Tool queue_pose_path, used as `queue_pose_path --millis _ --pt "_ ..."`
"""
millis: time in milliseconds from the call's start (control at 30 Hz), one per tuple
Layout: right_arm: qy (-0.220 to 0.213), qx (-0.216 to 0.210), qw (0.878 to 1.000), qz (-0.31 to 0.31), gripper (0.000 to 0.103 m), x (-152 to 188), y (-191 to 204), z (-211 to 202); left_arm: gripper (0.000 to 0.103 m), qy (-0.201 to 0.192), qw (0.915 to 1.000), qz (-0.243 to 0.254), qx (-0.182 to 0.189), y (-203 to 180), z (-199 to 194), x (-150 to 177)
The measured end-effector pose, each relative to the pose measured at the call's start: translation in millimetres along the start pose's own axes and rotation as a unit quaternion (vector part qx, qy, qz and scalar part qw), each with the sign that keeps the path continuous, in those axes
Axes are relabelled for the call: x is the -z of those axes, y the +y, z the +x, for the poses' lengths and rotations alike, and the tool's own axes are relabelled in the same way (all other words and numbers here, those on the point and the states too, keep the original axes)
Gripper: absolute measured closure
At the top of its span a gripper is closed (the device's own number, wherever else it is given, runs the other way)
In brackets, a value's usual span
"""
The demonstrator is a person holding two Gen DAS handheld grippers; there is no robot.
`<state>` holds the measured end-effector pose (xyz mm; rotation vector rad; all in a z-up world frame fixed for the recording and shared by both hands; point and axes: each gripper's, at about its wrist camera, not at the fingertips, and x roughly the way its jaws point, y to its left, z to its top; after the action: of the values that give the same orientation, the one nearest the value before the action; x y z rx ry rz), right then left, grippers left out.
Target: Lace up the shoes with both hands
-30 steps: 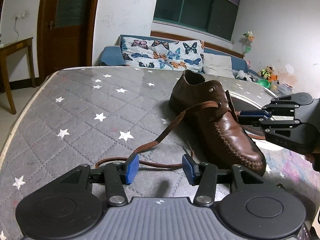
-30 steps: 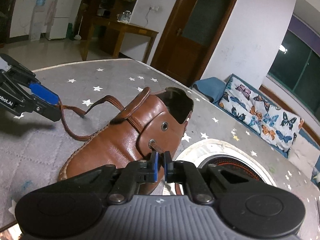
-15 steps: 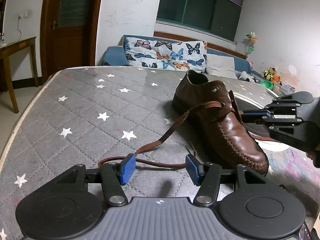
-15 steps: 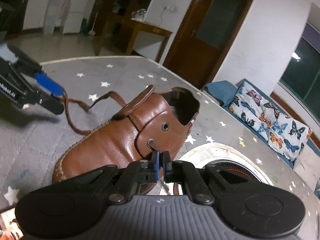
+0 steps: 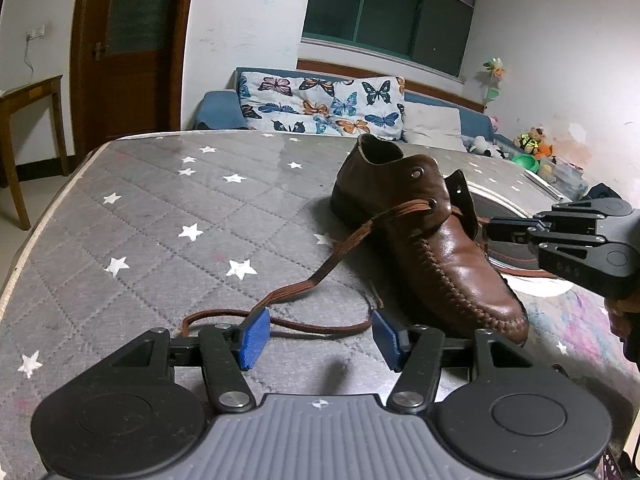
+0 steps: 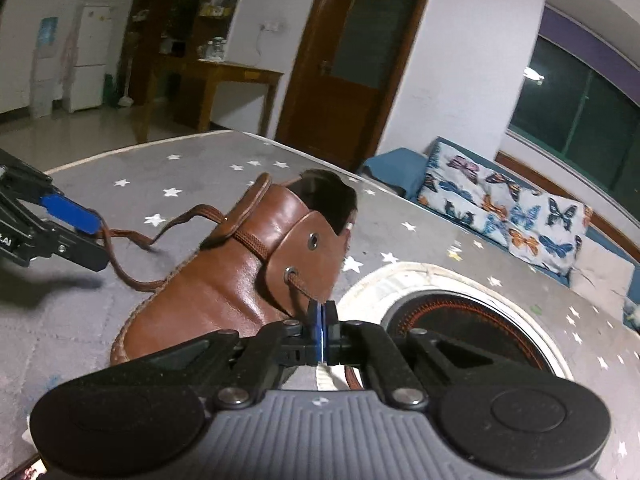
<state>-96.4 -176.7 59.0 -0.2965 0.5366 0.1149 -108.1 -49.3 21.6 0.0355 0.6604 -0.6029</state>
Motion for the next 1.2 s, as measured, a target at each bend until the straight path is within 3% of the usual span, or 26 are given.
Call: queue_pose_path --millis 233,567,767,867,967,1033,1200 --pt "-0.001 0.026 0.999 0.020 0.103 5.0 -12.3 -6.0 0.043 0.005 0.9999 0.011 0.011 -5.2 0.4 0.8" --pt "0.010 0.044 0.999 0.019 0.103 14.8 -11.8 -8.4 0.043 0.005 0.9925 0.114 0.044 -36.2 10.3 -0.4" --pt "0.006 0.044 0.999 0.020 0.103 11.6 -13.2 -10.1 0.045 0.033 0.9867 0.145 0.064 -41.4 34.2 -0.8" --pt "0.002 0.046 0.999 0.022 0.103 10.0 -14.3 -12.3 0.049 0.036 0.9843 0.157 0.071 -40.2 37.2 2.5" --pt "0.000 0.051 0.998 0.020 0.103 10.1 -14.2 -13.1 0.060 0.036 0.9842 0.157 0.073 -39.0 37.4 2.8" --pt "-0.001 0.061 0.998 0.018 0.103 12.0 -13.2 -13.8 0.073 0.034 0.9849 0.155 0.070 -38.3 37.0 3.1" --pt "-0.002 0.069 0.997 0.028 0.103 12.3 -18.9 -14.8 0.081 0.031 0.9861 0.150 0.064 -37.9 36.5 2.2"
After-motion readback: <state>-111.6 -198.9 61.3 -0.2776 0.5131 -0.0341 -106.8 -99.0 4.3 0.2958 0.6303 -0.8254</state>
